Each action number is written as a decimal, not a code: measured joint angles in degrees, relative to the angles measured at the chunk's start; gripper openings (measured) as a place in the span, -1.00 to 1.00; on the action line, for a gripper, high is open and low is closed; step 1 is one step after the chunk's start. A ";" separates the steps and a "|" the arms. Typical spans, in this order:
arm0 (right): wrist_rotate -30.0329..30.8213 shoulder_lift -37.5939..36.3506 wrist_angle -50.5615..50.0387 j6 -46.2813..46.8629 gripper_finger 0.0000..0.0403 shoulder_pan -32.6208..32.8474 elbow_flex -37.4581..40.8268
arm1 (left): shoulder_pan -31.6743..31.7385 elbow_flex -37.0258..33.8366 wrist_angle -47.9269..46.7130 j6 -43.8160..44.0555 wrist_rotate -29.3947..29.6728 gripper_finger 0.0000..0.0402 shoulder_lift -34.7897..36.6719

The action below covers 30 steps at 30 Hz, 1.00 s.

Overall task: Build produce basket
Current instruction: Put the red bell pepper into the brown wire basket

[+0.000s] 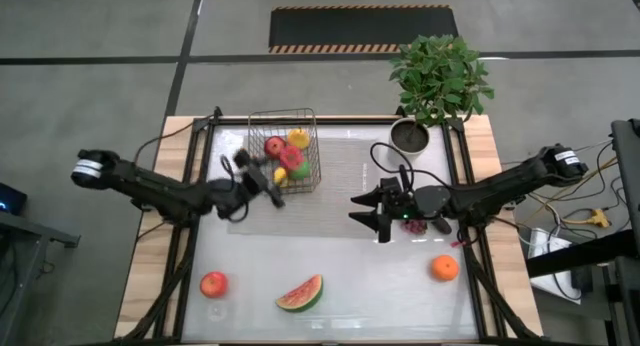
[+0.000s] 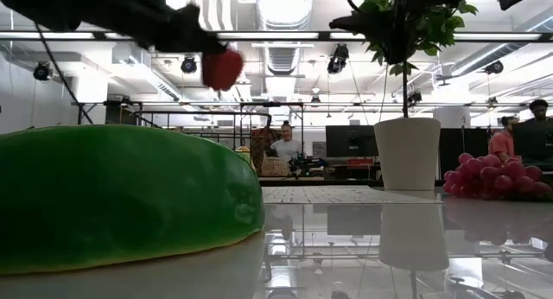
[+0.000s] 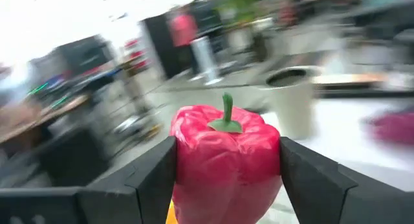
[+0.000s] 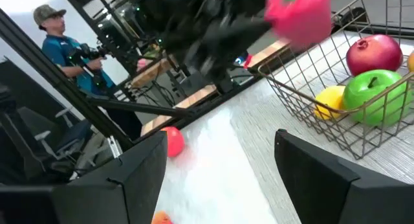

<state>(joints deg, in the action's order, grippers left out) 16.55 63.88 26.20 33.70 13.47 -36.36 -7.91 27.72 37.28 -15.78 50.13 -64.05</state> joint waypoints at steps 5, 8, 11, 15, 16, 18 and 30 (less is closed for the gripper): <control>0.02 0.04 -0.10 -0.61 0.29 0.02 0.02 | 8.61 -4.83 -0.82 10.67 -0.11 0.14 4.08; 0.03 0.04 -0.29 -0.75 0.27 0.00 0.02 | 10.73 -6.75 -1.00 15.91 -4.75 0.14 4.16; 0.03 0.04 -0.59 -0.87 0.27 0.00 0.02 | 10.84 -7.82 -0.91 17.80 -6.16 0.14 3.60; 0.04 0.04 -0.60 -1.31 0.28 0.00 0.02 | 10.85 -8.61 -3.12 21.22 -6.07 0.14 2.96; 0.06 0.04 -0.62 -1.47 0.28 0.00 0.02 | 10.85 -8.63 -5.28 21.94 -5.93 0.14 2.85; 0.10 0.04 -0.66 -1.79 0.27 0.00 0.02 | 10.85 -8.65 -9.47 24.33 -5.23 0.14 2.28; 1.50 0.04 -0.66 -2.89 0.26 0.00 0.02 | 10.96 -8.65 -12.92 27.61 -3.96 0.14 0.74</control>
<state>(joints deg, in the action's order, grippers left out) 18.05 63.92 25.54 30.81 13.47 -36.34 3.05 19.07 24.37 11.83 46.17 -63.32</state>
